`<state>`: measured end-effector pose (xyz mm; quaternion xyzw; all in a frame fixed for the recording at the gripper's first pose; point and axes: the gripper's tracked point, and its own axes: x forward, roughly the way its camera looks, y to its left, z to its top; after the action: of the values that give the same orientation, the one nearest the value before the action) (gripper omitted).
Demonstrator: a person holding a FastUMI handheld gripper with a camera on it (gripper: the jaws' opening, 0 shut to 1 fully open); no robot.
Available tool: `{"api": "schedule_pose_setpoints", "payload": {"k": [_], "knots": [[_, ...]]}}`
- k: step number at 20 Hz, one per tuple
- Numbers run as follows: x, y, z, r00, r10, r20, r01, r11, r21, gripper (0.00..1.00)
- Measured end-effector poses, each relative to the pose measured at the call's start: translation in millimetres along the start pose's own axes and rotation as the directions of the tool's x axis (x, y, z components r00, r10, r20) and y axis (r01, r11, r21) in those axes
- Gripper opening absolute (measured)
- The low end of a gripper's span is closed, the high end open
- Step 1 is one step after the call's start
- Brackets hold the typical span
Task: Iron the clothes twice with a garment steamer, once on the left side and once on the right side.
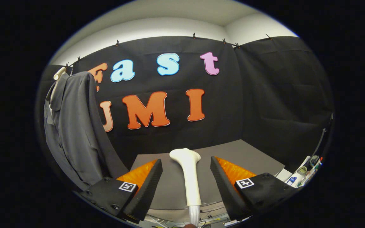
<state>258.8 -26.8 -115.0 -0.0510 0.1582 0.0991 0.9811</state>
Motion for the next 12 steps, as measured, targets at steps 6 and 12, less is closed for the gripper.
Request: {"api": "schedule_pose_setpoints", "payload": {"k": [6,12], "knots": [[57,-8,-40,0.994,0.008,-0.11,-0.009,1.0,-0.01,0.99],[91,-25,-76,0.978,-0.018,-0.206,0.015,1.0,-0.017,0.99]]}}
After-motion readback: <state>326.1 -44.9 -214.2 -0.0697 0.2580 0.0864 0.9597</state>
